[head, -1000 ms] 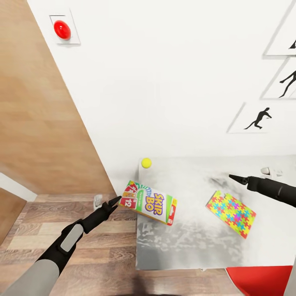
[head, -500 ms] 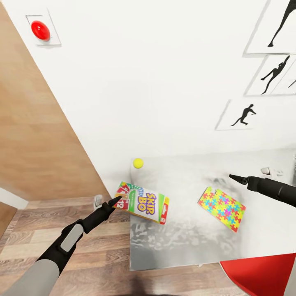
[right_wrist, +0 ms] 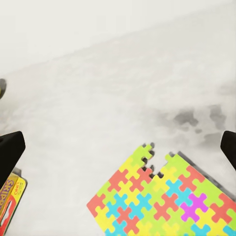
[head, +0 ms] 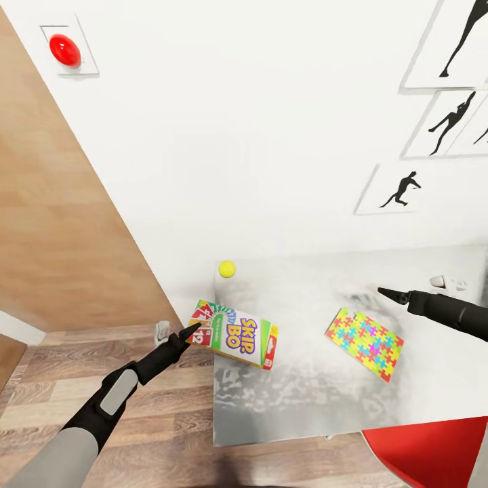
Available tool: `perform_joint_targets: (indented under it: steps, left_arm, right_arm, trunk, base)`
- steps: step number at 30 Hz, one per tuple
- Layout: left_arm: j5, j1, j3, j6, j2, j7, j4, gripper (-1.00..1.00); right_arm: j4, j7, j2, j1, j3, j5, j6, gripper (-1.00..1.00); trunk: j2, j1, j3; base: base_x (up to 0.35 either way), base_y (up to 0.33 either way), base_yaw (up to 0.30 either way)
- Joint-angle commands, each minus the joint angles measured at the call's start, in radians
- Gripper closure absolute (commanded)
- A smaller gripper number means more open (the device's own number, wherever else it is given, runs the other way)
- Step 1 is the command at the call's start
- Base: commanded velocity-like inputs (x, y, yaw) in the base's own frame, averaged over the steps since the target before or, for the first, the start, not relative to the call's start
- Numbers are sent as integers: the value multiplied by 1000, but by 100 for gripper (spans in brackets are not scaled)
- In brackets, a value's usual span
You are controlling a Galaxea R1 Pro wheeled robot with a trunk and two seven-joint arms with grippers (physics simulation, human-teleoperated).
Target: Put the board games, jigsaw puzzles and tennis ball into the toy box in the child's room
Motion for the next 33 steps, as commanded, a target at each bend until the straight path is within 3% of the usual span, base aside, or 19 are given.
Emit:
perform_joint_targets:
  steps: [1, 27, 28, 33]
  left_arm:
    - [10, -1, -4, 8, 1, 0, 0, -100]
    - [10, -1, -5, 8, 0, 0, 0, -100]
    - [10, -1, -5, 8, 0, 0, 0, 100]
    - [10, -1, -5, 8, 0, 0, 0, 100]
  right_arm:
    - [-1, 10, 0, -1, -1, 10, 6, -100]
    - [-1, 10, 0, -1, -1, 10, 6, -100]
    - [-1, 10, 0, -1, -1, 10, 6, -100]
    - [-1, 10, 0, -1, -1, 10, 6, -100]
  trunk:
    - [-2, 1, -2]
    - [-2, 1, -2]
    - [-2, 1, -2]
    - [-2, 1, -2]
  base:
    - [0, 0, -6]
    - [0, 0, -1]
    - [0, 0, 0]
    - [0, 0, 0]
